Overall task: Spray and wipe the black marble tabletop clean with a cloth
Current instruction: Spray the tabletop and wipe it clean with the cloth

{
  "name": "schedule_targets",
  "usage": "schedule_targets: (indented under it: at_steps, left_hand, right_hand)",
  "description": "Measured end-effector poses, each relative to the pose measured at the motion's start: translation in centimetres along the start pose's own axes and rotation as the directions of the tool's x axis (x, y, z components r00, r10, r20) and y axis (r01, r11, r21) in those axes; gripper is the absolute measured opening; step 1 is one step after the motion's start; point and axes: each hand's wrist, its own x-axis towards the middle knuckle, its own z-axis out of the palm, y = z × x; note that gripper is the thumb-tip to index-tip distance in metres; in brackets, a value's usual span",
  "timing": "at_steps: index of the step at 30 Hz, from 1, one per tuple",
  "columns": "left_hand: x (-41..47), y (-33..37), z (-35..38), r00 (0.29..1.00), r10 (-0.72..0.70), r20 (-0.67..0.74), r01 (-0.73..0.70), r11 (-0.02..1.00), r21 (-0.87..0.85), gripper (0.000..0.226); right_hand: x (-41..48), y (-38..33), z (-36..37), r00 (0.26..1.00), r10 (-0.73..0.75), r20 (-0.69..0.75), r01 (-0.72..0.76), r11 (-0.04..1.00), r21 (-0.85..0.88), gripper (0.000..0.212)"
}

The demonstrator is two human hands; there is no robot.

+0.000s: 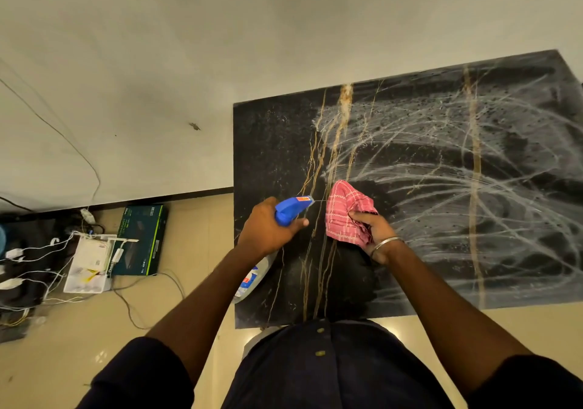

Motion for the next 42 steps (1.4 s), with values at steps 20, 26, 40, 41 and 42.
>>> schedule_targets:
  at_steps: [20,26,40,41,42]
  left_hand:
    - [0.5,-2.1,-3.0,0.987,-0.069,-0.146,0.062,0.997,-0.049,0.032]
    - [2.5,-1.8,-4.6,0.988,-0.072,-0.136,0.063,0.996,-0.07,0.022]
    - [7.0,-0.9,-5.7,0.996,-0.084,-0.038,0.083,0.996,-0.039,0.028]
    - [7.3,-0.7,-5.7,0.997,-0.079,-0.028,0.078,0.996,-0.041,0.027]
    - [7.6,-0.5,-5.8,0.997,-0.069,-0.022,0.069,0.997,-0.04,0.025]
  right_hand:
    - [4.4,1.9,10.5,0.775,-0.468,0.424,0.156,-0.509,-0.847,0.064]
    - [5.2,-1.9,7.2,0.754,-0.523,0.397,0.136,-0.467,-0.874,0.057]
    - [9.1,-0.9,14.6,0.781,-0.493,0.383,0.148,-0.451,-0.88,0.062]
    - [9.4,-1.1,14.9,0.791,-0.438,0.426,0.189,-0.487,-0.853,0.063]
    - [9.6,-1.7,14.8,0.795,-0.395,0.46,0.22,-0.519,-0.826,0.064]
